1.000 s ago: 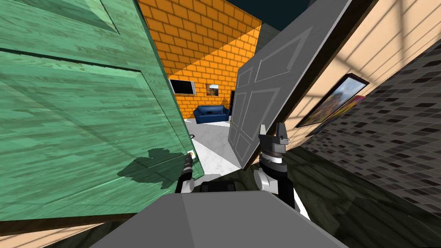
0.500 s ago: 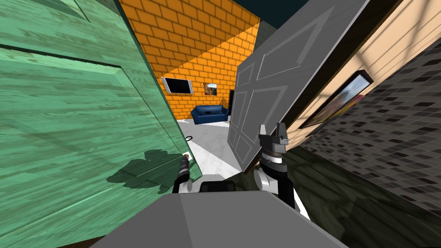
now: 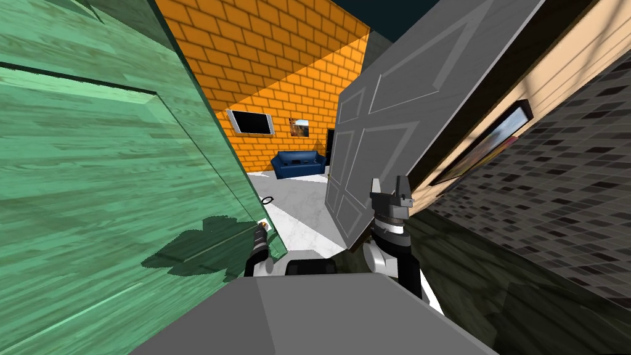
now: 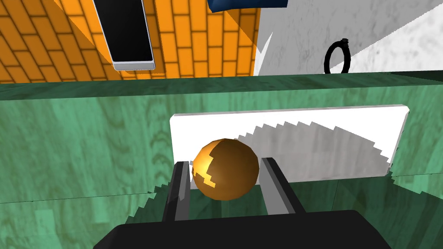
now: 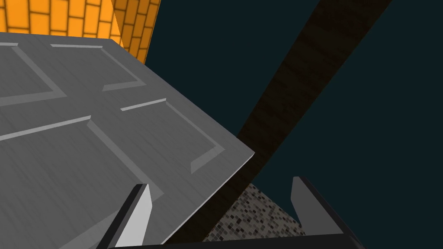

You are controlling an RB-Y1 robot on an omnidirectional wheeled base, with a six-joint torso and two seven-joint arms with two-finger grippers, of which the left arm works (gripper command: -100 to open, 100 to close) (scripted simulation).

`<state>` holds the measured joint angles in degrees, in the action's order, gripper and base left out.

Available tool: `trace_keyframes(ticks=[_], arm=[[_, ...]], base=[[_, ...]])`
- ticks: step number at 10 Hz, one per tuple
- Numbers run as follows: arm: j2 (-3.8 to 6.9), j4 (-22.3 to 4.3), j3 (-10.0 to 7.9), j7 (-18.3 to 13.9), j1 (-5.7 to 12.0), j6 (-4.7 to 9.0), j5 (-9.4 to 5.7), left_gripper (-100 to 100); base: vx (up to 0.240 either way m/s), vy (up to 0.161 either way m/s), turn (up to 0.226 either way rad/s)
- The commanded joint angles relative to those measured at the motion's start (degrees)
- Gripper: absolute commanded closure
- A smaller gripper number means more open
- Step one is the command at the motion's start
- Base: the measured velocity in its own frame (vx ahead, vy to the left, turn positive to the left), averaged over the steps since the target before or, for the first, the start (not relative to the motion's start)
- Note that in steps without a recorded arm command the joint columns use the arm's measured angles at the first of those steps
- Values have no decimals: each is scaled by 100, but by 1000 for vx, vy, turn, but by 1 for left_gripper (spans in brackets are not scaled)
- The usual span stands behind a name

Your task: Push the door open

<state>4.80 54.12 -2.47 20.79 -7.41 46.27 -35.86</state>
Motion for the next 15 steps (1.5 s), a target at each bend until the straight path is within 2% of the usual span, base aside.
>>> trace_keyframes(ticks=[1, 9, 15], arm=[[67, 24, -176, 32, -25, 44, -84, 100], [-16, 101, -675, 232, -144, 118, -363, 100], [-151, 173, -1149, 423, -256, 189, -628, 100]], base=[[110, 16, -31], [111, 16, -34], [151, 28, -34]])
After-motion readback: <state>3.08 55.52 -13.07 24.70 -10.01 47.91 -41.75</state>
